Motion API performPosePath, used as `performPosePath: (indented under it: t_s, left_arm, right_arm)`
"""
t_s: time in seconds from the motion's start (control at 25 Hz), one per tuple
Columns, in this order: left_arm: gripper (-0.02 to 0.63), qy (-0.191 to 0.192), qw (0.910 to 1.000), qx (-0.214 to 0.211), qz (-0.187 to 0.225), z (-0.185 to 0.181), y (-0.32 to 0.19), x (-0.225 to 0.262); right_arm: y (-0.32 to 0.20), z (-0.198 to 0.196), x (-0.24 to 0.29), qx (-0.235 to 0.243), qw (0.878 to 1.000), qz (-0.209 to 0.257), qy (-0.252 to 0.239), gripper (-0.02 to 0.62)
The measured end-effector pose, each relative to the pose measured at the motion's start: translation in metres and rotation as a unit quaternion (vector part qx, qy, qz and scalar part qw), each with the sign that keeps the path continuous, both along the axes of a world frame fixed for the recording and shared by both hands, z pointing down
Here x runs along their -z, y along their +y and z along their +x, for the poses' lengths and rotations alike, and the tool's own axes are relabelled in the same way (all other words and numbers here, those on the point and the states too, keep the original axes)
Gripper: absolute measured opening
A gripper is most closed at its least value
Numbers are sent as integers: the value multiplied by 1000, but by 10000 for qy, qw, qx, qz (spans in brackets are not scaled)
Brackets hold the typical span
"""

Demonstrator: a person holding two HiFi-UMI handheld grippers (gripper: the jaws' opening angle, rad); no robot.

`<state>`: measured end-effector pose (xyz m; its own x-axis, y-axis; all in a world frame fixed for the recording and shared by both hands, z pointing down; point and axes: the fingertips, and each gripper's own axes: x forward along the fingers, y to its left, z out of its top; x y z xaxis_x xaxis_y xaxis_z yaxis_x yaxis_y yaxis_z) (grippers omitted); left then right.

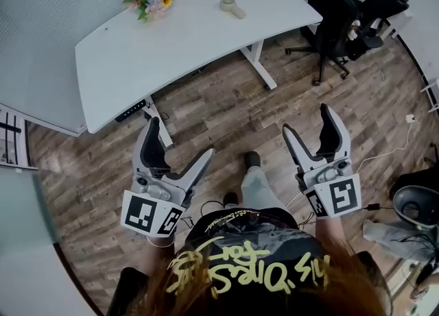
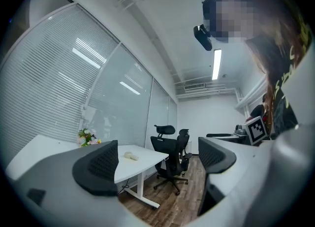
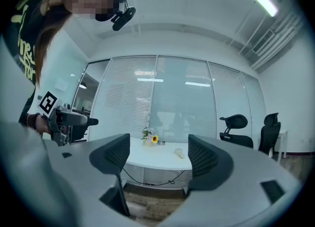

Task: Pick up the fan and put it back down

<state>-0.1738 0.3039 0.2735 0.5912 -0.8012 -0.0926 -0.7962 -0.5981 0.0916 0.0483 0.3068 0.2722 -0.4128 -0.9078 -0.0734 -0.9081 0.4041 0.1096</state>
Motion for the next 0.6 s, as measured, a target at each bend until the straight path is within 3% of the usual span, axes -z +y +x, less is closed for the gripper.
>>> performPosePath:
  t_s: [0.44, 0.6]
  left_arm:
    - [499, -57, 9997, 244, 35, 41, -98, 5]
    - [499, 94, 9994, 220, 261, 65, -136, 26]
  right_arm:
    - [-106, 40, 3, 249, 9996, 99, -23, 351]
    - [-150, 57, 16, 433, 9989, 196, -1, 350]
